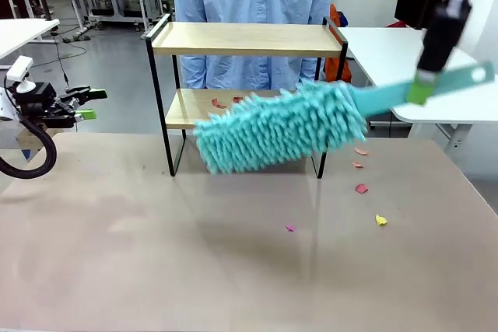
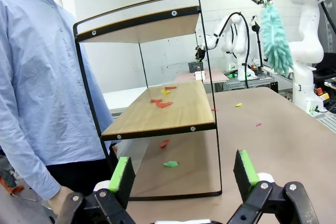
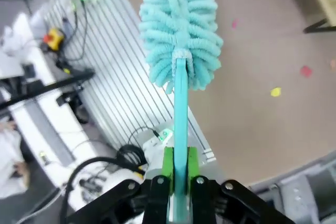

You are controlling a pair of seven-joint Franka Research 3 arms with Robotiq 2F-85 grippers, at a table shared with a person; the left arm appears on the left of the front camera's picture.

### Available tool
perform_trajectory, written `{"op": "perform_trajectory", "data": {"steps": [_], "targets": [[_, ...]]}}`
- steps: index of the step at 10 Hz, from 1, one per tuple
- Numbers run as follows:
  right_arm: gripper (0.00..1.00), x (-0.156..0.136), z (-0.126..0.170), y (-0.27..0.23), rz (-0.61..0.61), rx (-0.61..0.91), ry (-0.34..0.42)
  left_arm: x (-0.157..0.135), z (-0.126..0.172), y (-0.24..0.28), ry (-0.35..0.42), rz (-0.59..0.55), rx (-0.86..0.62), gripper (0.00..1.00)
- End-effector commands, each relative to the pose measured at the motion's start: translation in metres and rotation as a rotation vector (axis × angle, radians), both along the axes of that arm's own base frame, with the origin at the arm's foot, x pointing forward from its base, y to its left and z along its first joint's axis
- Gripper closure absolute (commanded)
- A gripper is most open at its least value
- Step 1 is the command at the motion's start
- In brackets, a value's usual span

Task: Clean the shelf.
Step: Clean the specific section of the Shelf indicated by the human with the Duster.

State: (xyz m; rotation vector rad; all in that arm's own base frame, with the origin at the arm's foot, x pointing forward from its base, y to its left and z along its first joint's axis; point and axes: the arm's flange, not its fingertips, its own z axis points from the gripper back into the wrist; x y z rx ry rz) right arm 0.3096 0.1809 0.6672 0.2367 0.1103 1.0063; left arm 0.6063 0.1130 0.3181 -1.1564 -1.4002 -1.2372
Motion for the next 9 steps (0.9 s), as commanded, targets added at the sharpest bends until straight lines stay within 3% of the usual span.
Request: {"op": "perform_trajectory", "data": {"steps": [1, 5, 7, 8, 9], "targets": [[0.87, -0.007, -0.035, -0.046, 0.048, 0.052, 0.020, -0.001, 0.003, 0.000, -0.015, 0.001, 0.000, 0.00], [0.87, -0.014, -0.112, -0.087, 0.108, 0.120, 0.094, -0.001, 0.003, 0.000, -0.015, 0.001, 0.000, 0.00], [0.87, -0.014, -0.126, -0.089, 0.066, 0.104, 0.056, -0.001, 0.003, 0.000, -0.015, 0.001, 0.000, 0.00], [0.87, -0.009, -0.119, -0.090, -0.053, 0.039, 0.034, -0.001, 0.003, 0.000, -0.015, 0.001, 0.000, 0.00], [0.87, -0.013, -0.126, -0.086, 0.076, 0.100, 0.114, -0.001, 0.003, 0.000, -0.015, 0.001, 0.000, 0.00]]}}
